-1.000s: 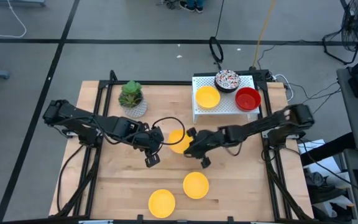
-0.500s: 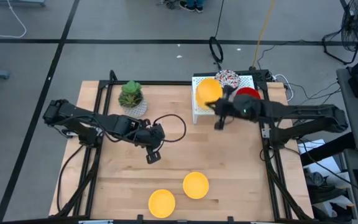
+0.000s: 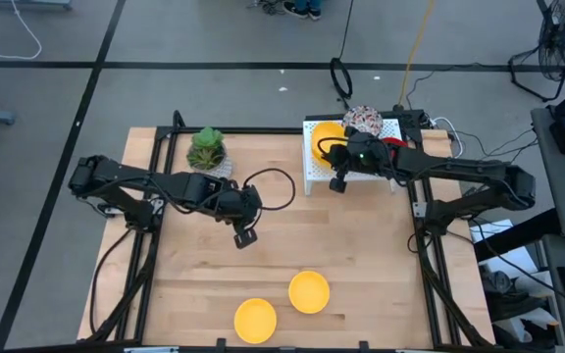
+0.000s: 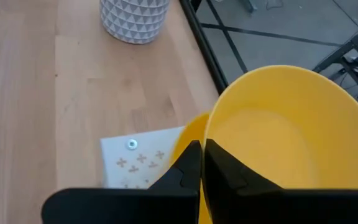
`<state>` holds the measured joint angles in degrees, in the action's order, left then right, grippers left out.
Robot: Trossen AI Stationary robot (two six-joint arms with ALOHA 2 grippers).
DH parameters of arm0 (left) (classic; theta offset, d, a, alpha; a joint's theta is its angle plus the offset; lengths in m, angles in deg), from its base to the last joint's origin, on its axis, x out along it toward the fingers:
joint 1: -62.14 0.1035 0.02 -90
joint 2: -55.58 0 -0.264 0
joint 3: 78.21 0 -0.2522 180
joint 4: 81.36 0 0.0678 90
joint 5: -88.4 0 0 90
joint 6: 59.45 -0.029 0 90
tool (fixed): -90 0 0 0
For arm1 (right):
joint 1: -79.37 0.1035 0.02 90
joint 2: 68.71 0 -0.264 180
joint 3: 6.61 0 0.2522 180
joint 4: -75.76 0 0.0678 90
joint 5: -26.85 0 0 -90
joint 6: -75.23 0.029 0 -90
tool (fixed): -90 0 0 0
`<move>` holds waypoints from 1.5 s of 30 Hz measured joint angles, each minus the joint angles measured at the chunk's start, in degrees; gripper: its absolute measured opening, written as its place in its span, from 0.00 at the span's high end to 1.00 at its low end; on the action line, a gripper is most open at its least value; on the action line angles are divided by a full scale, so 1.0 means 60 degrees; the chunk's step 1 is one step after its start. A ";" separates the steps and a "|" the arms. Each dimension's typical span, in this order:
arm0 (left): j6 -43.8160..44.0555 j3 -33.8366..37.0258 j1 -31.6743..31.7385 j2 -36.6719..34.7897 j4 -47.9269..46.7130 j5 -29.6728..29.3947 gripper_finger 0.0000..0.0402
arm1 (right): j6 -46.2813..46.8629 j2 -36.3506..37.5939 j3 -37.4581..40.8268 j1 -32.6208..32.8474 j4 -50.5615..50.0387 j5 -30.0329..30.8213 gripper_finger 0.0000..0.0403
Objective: Pick & Place Mini bowls
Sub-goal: Stack the yellow bowl on top of the yellow bowl on the shelf
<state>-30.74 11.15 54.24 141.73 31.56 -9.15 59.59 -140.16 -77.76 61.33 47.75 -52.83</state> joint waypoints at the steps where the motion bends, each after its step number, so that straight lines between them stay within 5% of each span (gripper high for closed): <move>1: -0.0030 0.0000 0.0006 0.0000 -0.0004 0.0000 0.92 | 0.0003 -0.0008 0.0000 0.0005 0.0004 -0.0017 1.00; 31: -0.0349 0.0000 0.0047 0.0004 -0.0011 -0.0003 0.92 | 0.0094 0.0269 0.0001 0.0778 -0.0950 0.0000 1.00; 45: -0.0276 0.0000 0.0047 0.0004 -0.0006 -0.0004 0.92 | 0.0178 0.0842 0.0000 0.0804 -0.0658 0.0011 0.69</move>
<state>-32.39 11.15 54.52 141.75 31.52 -9.17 60.66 -135.11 -77.76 66.15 43.80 -52.76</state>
